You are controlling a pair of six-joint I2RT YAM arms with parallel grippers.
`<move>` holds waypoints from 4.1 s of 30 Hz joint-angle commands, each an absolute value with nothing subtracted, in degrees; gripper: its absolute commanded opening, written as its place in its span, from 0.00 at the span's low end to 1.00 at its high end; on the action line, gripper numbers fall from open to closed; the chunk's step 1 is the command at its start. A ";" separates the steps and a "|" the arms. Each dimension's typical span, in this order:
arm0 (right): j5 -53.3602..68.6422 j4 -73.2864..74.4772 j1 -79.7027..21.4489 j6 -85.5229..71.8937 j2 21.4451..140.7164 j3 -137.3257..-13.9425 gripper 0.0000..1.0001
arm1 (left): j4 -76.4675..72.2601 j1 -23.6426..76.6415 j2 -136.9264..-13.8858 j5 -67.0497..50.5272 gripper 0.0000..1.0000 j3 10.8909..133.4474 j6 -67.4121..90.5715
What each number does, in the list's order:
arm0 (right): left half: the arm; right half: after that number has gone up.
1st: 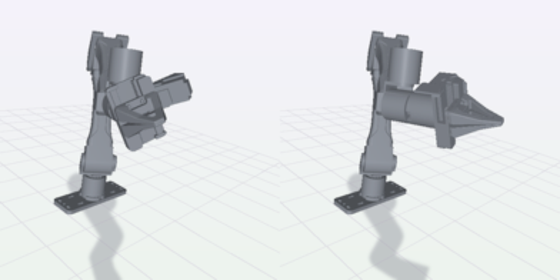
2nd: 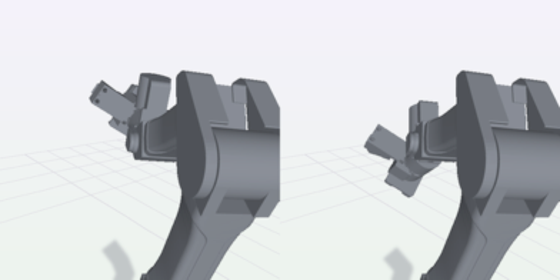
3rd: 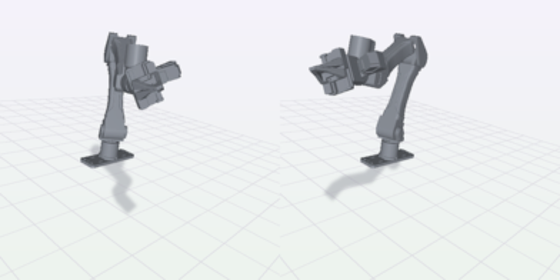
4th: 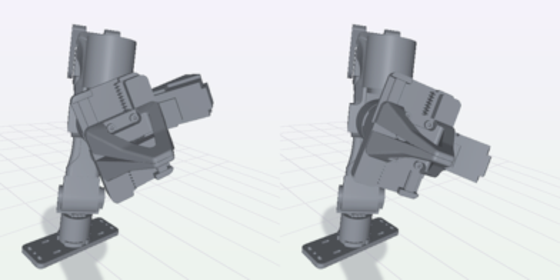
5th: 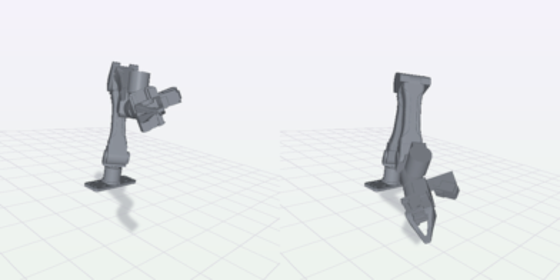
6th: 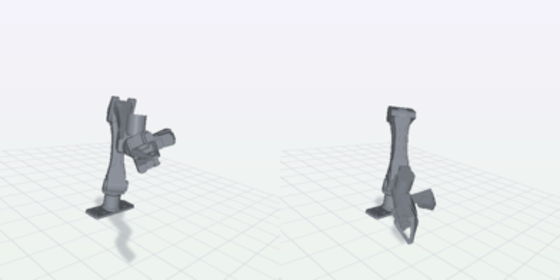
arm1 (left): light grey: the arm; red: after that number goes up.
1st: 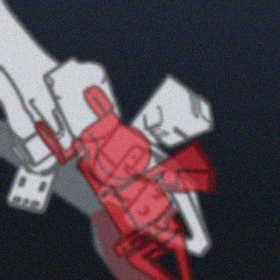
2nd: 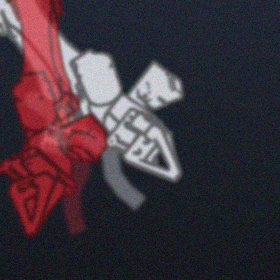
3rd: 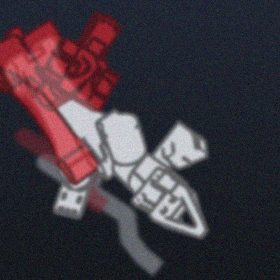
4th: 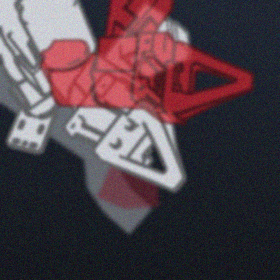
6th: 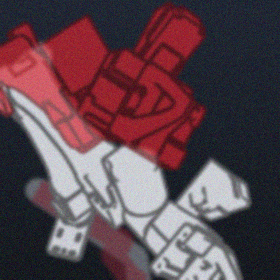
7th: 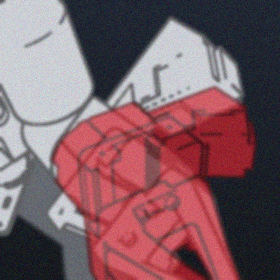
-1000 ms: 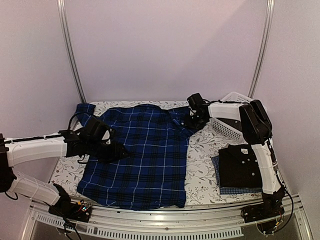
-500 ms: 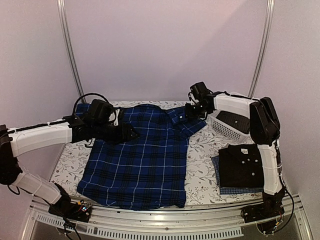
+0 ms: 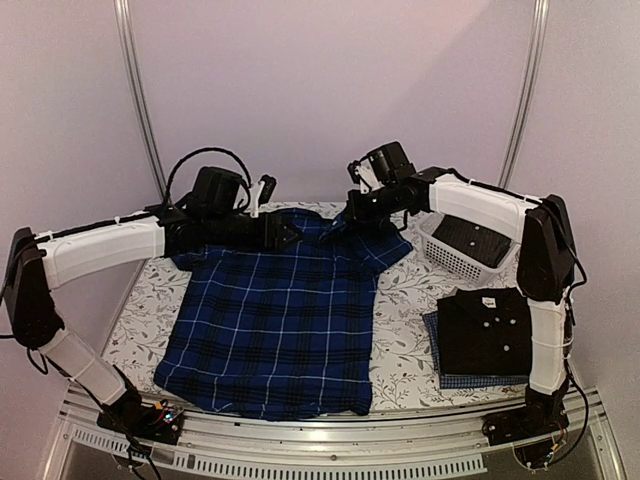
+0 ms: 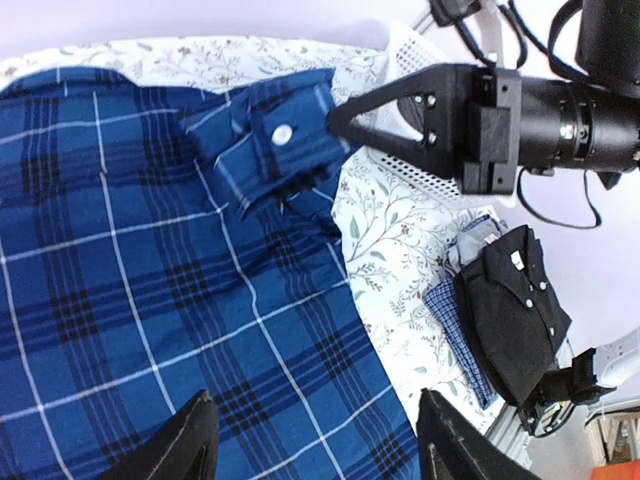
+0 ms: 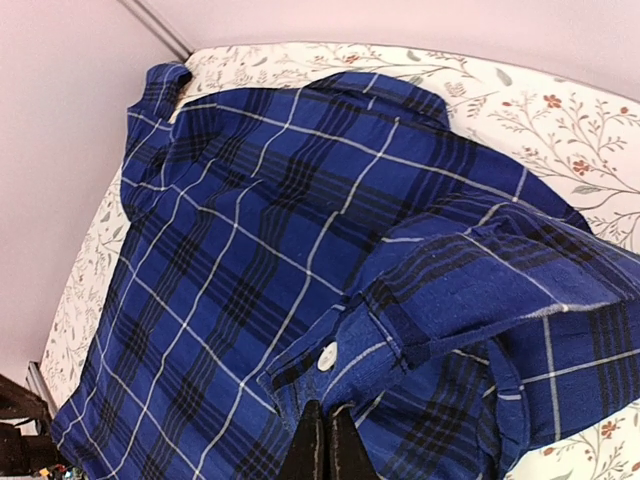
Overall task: Fold and stack the long sleeve shirts
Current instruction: Pass from the right arm to the left, then move the flattened shirt to the center of the board.
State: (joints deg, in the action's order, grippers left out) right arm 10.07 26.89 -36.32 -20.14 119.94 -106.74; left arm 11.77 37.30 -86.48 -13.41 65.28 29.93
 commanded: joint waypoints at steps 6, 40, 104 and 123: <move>14.35 27.01 -40.61 -19.47 114.04 -106.16 0.00 | 10.24 37.14 -92.42 -18.47 0.69 72.37 28.62; 22.57 24.80 -53.17 -8.51 105.26 -100.64 0.00 | 3.33 34.83 -64.92 -29.79 0.68 48.60 23.43; 13.06 12.14 -35.94 -29.56 121.49 -85.59 0.18 | 9.29 27.31 -103.29 -12.10 0.00 57.99 31.42; 13.24 18.24 -27.49 -24.44 129.86 -95.80 0.20 | 8.89 27.20 -117.17 -19.87 0.00 73.65 36.25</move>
